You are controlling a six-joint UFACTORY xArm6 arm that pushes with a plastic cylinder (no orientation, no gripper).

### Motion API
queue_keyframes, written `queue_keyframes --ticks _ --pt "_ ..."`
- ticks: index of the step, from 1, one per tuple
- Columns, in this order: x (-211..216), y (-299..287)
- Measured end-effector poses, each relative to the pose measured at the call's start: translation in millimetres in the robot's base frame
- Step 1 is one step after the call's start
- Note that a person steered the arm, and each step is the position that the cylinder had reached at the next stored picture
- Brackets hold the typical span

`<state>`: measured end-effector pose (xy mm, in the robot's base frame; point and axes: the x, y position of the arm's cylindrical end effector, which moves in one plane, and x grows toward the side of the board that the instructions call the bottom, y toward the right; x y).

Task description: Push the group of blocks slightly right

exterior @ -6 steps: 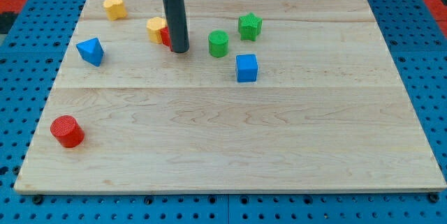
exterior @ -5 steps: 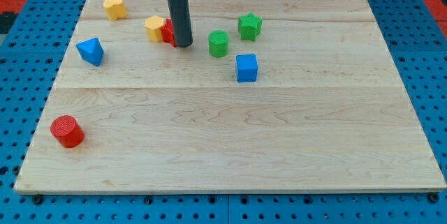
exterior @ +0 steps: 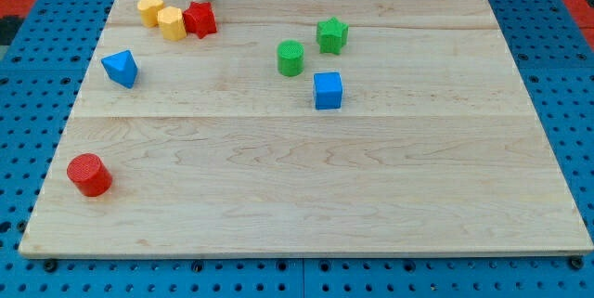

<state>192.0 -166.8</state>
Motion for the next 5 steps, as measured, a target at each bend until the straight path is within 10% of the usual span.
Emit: queue_keyframes --ticks 2,4,5 --pt "36.5 -96.1" --pt "59.0 -28.3" --pt "80.9 -123.7"
